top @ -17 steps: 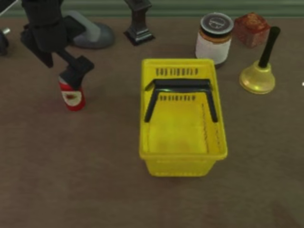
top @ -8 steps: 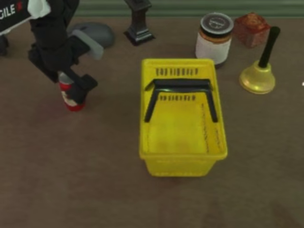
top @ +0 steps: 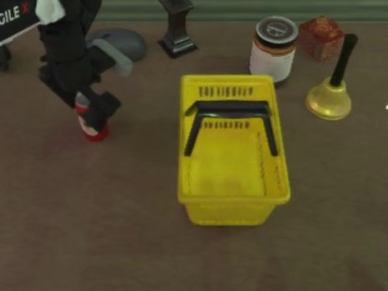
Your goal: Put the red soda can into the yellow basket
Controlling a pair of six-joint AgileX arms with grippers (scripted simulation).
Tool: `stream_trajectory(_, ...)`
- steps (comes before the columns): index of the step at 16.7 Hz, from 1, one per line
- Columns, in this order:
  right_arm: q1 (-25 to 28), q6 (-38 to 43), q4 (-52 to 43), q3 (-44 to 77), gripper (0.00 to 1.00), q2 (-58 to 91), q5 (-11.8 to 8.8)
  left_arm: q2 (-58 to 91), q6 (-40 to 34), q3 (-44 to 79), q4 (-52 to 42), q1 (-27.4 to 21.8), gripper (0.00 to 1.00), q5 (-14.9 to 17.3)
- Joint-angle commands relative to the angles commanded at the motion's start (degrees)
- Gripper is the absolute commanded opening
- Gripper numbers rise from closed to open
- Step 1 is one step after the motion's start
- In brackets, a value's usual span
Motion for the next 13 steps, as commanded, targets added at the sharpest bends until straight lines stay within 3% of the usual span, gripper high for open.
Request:
stream_trajectory(8,0.0,0.0,0.0,0.0,1.0,0.0,0.0,0.0,0.0,0.0,0.0,0.0,0.02,0.0)
stream_trajectory(13,0.0,0.0,0.0,0.0,1.0,0.0,0.0,0.0,0.0,0.0,0.0,0.0,0.0,0.0)
